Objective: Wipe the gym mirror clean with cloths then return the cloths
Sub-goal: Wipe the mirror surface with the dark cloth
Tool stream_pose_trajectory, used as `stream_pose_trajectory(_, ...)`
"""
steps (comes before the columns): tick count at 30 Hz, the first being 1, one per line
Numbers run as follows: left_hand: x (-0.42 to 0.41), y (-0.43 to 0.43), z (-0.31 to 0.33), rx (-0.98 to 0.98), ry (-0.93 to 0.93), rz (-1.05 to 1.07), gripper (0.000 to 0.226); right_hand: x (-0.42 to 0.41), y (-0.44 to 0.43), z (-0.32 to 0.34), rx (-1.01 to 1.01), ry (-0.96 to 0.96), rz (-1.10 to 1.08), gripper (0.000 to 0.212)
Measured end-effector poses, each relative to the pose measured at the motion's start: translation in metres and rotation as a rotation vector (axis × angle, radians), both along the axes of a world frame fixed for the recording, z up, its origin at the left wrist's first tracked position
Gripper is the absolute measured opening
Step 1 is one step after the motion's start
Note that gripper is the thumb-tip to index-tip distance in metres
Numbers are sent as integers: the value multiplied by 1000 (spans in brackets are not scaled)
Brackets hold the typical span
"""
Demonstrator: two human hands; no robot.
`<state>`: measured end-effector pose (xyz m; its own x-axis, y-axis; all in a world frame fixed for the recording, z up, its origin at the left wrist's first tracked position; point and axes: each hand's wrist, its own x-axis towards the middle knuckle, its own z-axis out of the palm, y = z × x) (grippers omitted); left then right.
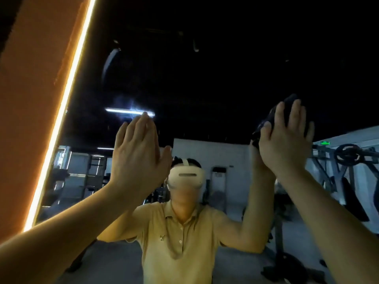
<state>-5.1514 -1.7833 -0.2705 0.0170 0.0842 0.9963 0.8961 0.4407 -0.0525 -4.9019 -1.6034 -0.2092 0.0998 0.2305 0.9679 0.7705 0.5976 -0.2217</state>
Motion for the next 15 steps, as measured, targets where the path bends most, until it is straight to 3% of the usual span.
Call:
stream_pose_trajectory(3, 1, -1, -2, -25, 1, 67, 81, -23, -13, 9, 70, 16, 79, 66)
stream_pose_trajectory(6, -1, -7, -1, -16, 31, 4, 74, -67, -39, -1, 210, -43, 198, 64)
stream_pose_trajectory(9, -4, -14, -1, -31, 30, -76, 70, -111, -65, -38, 411, -379, 321, 63)
stream_pose_trajectory(11, -10, -18, -1, -57, 58, -55, 70, -113, -59, -60, 534, -601, 215, 63)
stream_pose_trajectory(13, -17, -19, -4, -107, 98, 14, 73, -88, -38, -64, 489, -501, 125, 59)
stream_pose_trajectory(15, -21, -18, -5, -150, 97, 74, 77, -56, -13, -61, 321, -232, 45, 58)
